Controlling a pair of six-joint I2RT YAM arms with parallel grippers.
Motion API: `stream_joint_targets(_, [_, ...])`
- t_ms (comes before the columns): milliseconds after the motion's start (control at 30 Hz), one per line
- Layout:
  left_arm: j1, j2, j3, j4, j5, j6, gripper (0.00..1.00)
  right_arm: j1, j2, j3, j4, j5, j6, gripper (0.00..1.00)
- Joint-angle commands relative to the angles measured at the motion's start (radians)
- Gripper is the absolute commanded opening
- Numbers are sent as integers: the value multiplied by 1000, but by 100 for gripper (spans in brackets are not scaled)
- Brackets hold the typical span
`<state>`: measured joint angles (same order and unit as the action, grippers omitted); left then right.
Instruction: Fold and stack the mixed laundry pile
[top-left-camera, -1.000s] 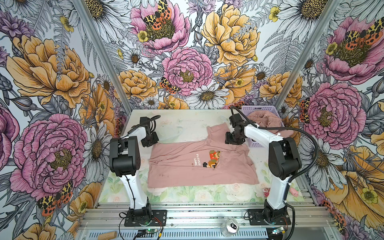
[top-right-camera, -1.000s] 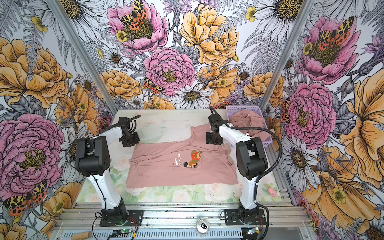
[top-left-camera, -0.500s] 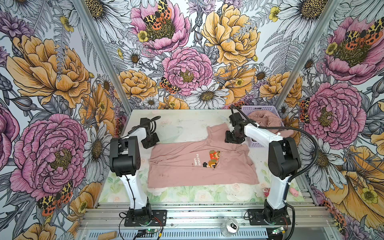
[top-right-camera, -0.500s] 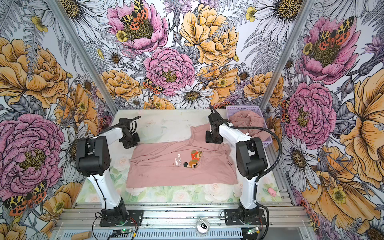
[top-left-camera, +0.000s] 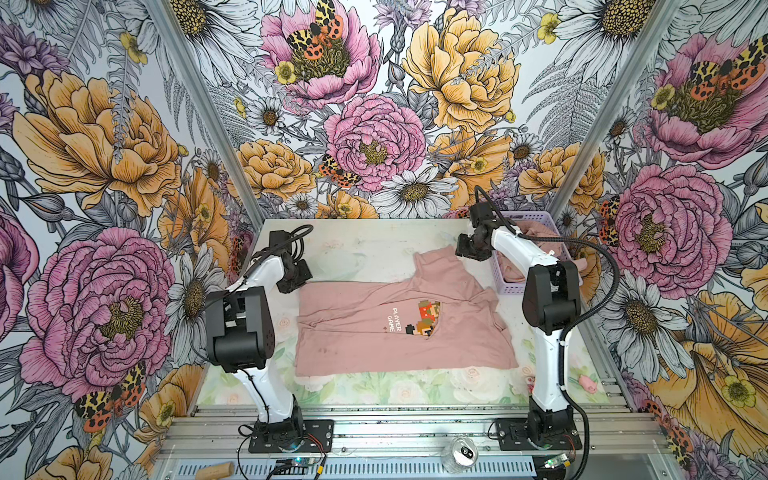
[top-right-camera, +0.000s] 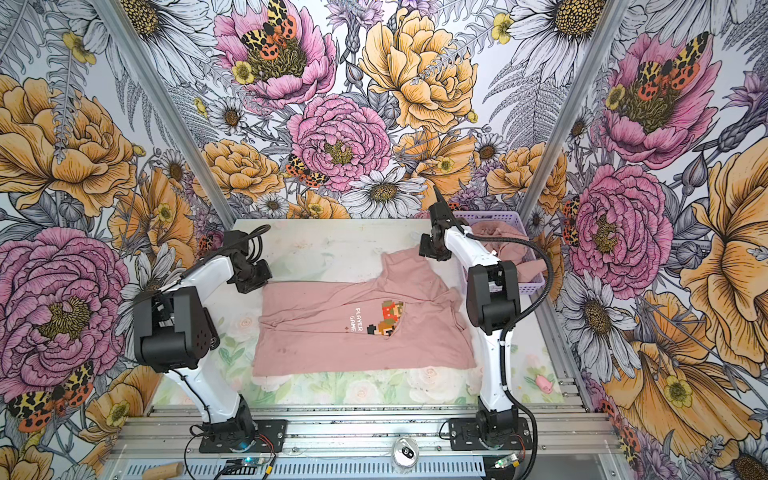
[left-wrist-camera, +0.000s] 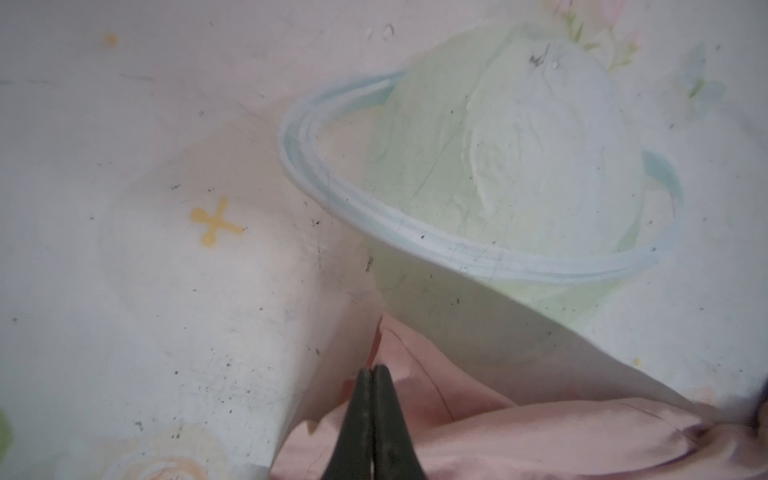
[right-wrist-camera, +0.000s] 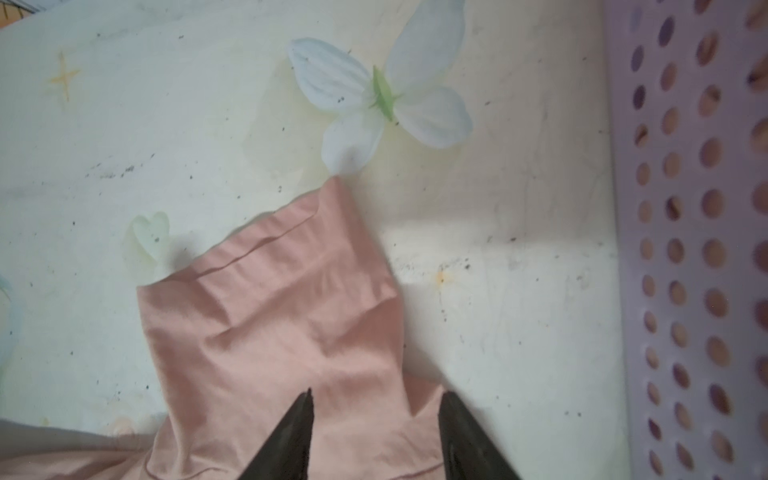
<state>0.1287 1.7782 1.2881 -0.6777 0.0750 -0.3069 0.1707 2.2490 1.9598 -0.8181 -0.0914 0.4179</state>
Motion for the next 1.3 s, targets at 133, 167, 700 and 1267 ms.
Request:
stream_joint_targets(133, [10, -28, -1, -19, -3, -17, 0, 5, 205, 297, 8, 17, -9, 46])
stream_joint_targets(167, [10, -27, -2, -18, -3, -17, 0, 6, 226, 327, 8, 17, -8, 46])
stream_joint_targets(700, [5, -3, 5, -23, 4, -17, 0, 22, 396, 484, 10, -10, 10, 31])
stream_joint_targets(1267, [4, 9, 7, -23, 12, -20, 0, 22, 425, 539, 9, -18, 35, 0])
